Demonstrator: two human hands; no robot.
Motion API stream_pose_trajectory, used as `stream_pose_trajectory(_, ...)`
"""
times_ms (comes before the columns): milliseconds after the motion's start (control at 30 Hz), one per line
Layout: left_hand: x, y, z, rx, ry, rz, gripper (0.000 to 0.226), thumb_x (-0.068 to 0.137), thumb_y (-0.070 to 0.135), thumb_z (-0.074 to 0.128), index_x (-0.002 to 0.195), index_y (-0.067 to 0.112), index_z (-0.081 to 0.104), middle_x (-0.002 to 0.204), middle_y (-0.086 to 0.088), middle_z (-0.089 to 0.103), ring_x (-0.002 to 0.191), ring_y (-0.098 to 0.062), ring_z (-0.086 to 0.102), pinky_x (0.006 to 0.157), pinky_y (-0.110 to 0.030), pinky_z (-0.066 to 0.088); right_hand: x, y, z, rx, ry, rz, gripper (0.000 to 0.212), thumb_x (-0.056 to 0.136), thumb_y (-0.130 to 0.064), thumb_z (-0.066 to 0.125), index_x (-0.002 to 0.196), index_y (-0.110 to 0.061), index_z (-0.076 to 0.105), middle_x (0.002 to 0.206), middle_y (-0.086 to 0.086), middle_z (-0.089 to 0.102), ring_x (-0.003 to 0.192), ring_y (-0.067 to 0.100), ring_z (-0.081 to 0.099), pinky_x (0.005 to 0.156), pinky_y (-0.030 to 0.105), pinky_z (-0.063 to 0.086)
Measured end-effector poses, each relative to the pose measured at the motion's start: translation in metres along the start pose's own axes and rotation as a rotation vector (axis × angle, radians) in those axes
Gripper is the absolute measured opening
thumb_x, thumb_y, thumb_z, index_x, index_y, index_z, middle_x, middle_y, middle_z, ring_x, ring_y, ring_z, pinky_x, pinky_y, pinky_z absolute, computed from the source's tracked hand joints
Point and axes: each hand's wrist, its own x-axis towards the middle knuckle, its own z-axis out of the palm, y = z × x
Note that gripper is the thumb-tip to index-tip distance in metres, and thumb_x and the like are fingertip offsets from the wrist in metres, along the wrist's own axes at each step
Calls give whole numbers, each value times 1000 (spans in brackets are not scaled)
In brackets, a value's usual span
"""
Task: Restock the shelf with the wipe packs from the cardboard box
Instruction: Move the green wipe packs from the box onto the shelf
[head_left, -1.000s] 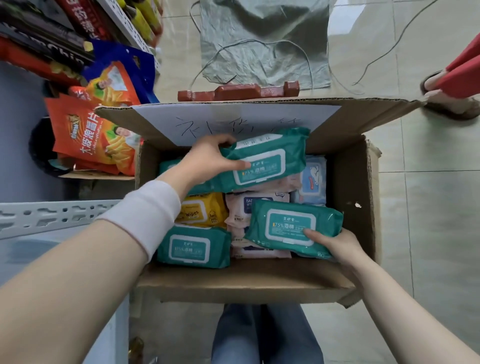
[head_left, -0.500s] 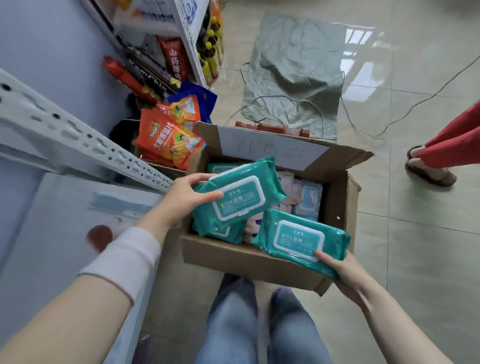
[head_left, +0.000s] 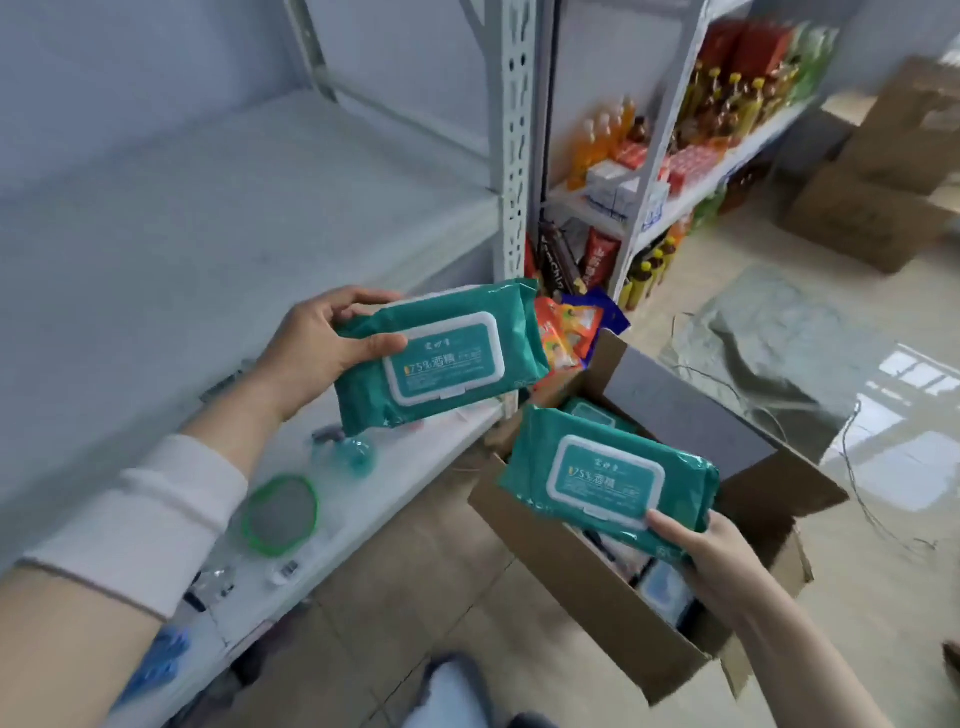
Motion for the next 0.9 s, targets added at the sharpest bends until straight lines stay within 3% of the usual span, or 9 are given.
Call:
stream_pose_trajectory(67,-14,12,-45,-19,99,45,28,68,15,75,88,34,67,78,22,71,70,8,64,65,-7,50,-2,-19,33,-27,-66,-46,16,83,2,57,99,1,60,85,10,76,74,22,73,57,25,58)
stream_pose_trajectory(267,-56,10,-174,61,335,84,28,54,38,74,81,44,69,81,20,68,70,10,61,69,-5,49,10,-64,155,-60,-237,-149,36,68,-15,65,101,-2,58,88,9,76,76,23,73,57,27,58)
stream_pose_trajectory(400,-71,-9,-234,125,424,86,27,62,31,77,85,43,68,90,20,68,78,7,61,77,-12,49,24,-83,233,-36,-315,-226,29,74,-14,62,101,-5,59,86,3,76,75,16,73,57,21,57)
stream_pose_trajectory(500,-76,-24,-264,158,476,101,30,70,22,76,89,42,66,92,23,67,76,14,59,76,-4,47,38,-97,276,-30,-323,-231,19,83,-8,59,102,-5,58,87,3,76,75,13,73,57,20,57)
stream_pose_trajectory(667,-60,-46,-302,197,543,91,30,71,20,75,89,40,64,76,40,63,72,21,57,66,4,40,71,-131,329,-79,-383,-224,37,69,-14,65,104,-6,57,102,9,68,82,14,73,61,21,58)
stream_pose_trajectory(833,-11,-68,-322,185,581,44,30,71,18,76,90,38,65,85,26,65,76,8,60,66,2,44,125,-172,378,-126,-442,-263,22,80,-8,58,102,-7,57,103,8,65,81,15,72,61,22,59)
stream_pose_trajectory(900,18,-75,-329,197,579,25,31,70,19,77,86,43,65,81,26,68,73,12,61,64,2,43,159,-191,399,-147,-458,-294,21,84,-4,56,104,-6,57,104,8,66,84,18,72,67,27,60)
